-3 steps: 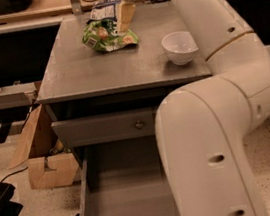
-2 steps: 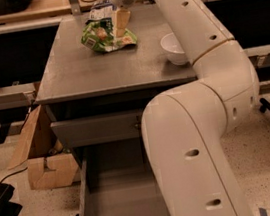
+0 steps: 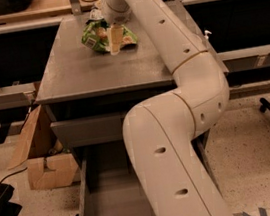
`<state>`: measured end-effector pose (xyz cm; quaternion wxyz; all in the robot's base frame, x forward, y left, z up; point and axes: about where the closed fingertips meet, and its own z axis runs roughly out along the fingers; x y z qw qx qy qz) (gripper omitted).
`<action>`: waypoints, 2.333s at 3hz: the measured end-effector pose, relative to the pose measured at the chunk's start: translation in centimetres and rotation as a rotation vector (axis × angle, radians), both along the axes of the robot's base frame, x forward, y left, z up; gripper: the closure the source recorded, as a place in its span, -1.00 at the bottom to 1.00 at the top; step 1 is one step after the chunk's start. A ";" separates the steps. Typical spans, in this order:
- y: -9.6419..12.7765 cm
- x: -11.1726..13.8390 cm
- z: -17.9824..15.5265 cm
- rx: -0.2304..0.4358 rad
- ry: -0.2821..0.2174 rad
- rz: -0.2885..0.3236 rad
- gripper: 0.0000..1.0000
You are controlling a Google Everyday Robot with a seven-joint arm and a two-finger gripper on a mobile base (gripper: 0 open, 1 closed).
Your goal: Place green rice chip bag into middle drawer
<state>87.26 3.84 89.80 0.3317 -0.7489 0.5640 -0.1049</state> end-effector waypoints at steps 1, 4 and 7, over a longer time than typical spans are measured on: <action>0.8 0.2 -2.0 -0.033 0.030 -0.001 -1.00; 2.1 0.1 -3.9 -0.091 0.058 0.019 0.21; 2.8 -0.3 -4.8 -0.050 0.088 0.037 1.00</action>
Offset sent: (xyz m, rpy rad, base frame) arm 0.0943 0.0134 0.0105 -0.1052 0.0660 0.0196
